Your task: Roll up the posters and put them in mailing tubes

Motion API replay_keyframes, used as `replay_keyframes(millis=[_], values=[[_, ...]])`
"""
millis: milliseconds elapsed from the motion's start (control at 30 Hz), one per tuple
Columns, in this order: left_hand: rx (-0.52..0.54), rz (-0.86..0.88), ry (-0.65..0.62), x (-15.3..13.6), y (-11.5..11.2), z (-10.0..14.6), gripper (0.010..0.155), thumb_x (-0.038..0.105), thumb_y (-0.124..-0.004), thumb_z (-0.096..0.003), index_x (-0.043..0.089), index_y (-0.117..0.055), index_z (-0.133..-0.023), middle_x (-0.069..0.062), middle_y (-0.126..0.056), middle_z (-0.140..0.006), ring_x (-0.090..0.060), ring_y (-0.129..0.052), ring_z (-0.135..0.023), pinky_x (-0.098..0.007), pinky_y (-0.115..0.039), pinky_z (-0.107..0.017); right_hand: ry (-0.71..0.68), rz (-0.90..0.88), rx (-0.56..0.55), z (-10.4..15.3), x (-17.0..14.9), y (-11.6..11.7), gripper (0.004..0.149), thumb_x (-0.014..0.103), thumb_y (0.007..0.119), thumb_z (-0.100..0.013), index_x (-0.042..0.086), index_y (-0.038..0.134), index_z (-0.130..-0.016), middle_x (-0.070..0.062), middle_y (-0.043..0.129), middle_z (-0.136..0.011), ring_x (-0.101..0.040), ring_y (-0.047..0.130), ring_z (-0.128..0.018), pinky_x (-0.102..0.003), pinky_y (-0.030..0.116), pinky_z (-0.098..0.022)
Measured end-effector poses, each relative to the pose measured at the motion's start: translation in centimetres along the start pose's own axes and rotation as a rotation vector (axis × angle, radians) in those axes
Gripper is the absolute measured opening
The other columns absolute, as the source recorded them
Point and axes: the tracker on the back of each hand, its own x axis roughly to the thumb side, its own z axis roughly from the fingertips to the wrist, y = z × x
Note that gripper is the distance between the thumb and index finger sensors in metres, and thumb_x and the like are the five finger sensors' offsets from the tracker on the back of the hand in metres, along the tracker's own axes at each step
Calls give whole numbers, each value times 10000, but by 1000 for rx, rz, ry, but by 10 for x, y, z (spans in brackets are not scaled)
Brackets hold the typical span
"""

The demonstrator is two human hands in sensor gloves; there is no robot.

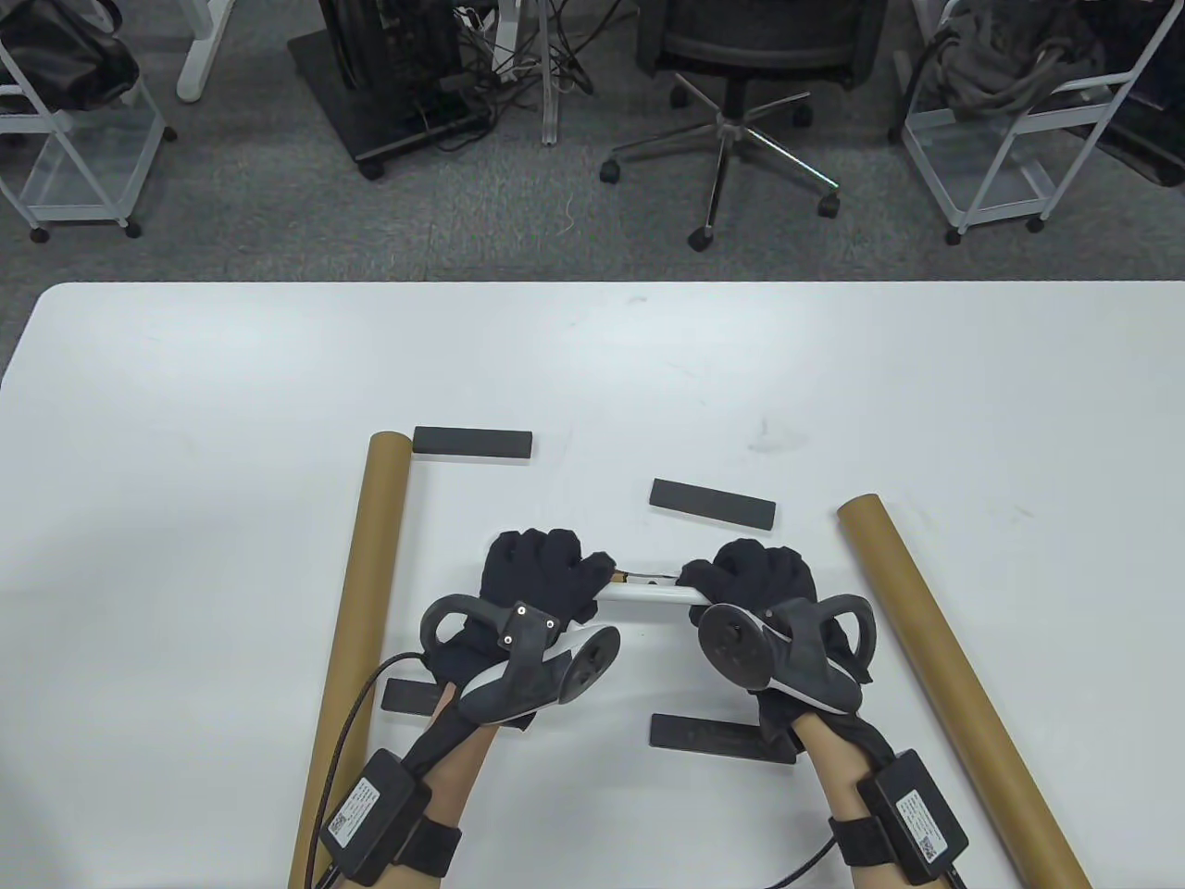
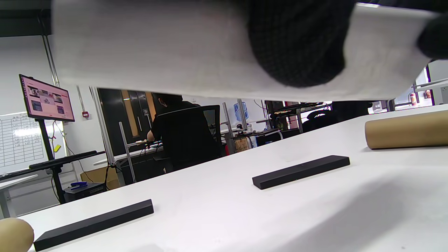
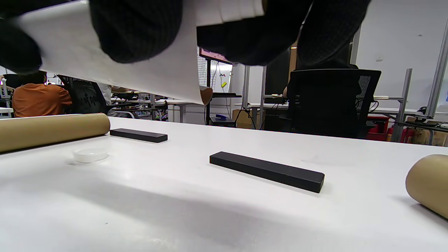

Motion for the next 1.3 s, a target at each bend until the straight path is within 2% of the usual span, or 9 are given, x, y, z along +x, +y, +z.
replay_keyframes(millis=[233, 467, 633, 767, 1033, 1100, 1167, 1200, 1300], values=[[-26, 19, -5, -2, -2, 0, 520, 468, -817, -457, 423, -782, -973, 93, -820, -913, -198, -893, -836, -520, -719, -791, -36, -10, 9, 0, 0, 0, 518, 370, 757, -445, 216, 730, -939, -45, 787, -818, -321, 871, -682, -666, 649, -679], [-15, 49, -3, -5, -2, 0, 622, 479, -826, -439, 387, -712, -1043, 95, -902, -891, -180, -973, -798, -510, -748, -779, -21, -10, 5, -1, -3, 0, 569, 384, 766, -431, 195, 700, -964, -6, 880, -791, -299, 951, -663, -639, 692, -668], [-27, 52, -7, -2, -4, 0, 662, 454, -733, -488, 350, -574, -1122, 86, -888, -915, -200, -968, -795, -511, -740, -779, -24, -28, 45, -1, -3, 2, 540, 339, 692, -482, 147, 660, -986, -60, 843, -855, -359, 919, -700, -669, 669, -666], [-30, 77, -9, -3, -3, 0, 651, 456, -678, -498, 376, -504, -1120, 96, -849, -921, -194, -935, -775, -507, -742, -772, -11, -52, 93, -2, -3, 2, 540, 358, 690, -498, 145, 595, -985, -73, 778, -807, -339, 847, -603, -691, 631, -670], [-41, 85, -8, -3, -2, 0, 531, 482, -806, -449, 392, -716, -965, 124, -913, -832, -162, -977, -698, -479, -788, -742, -22, -25, 52, -2, -2, 5, 476, 375, 723, -461, 228, 700, -914, -17, 846, -759, -299, 908, -586, -655, 682, -660], [-39, 76, -9, -4, -4, 0, 518, 486, -801, -453, 408, -723, -959, 128, -904, -855, -164, -970, -735, -481, -774, -757, -21, -19, 43, -2, 0, 5, 478, 376, 725, -461, 231, 711, -916, -37, 829, -819, -327, 895, -659, -663, 667, -666], [-43, 75, -7, -4, -4, 0, 509, 486, -802, -453, 414, -743, -954, 115, -879, -902, -176, -949, -786, -495, -755, -770, -29, -5, 52, -2, 1, 4, 501, 380, 726, -463, 227, 704, -940, -65, 738, -987, -386, 794, -860, -675, 609, -696], [-41, 69, -6, -4, -3, 0, 508, 487, -803, -453, 415, -756, -953, 106, -868, -920, -181, -939, -803, -498, -750, -774, -26, -1, 53, -1, 1, 4, 508, 381, 727, -462, 227, 704, -945, -67, 704, -1015, -391, 758, -888, -678, 587, -704], [-33, 52, -6, -3, -1, 0, 507, 494, -814, -443, 413, -789, -942, 91, -839, -948, -195, -917, -820, -504, -741, -776, -18, 19, 42, -1, 2, 3, 509, 387, 732, -455, 225, 724, -937, -100, 651, -988, -408, 728, -811, -694, 557, -703]])
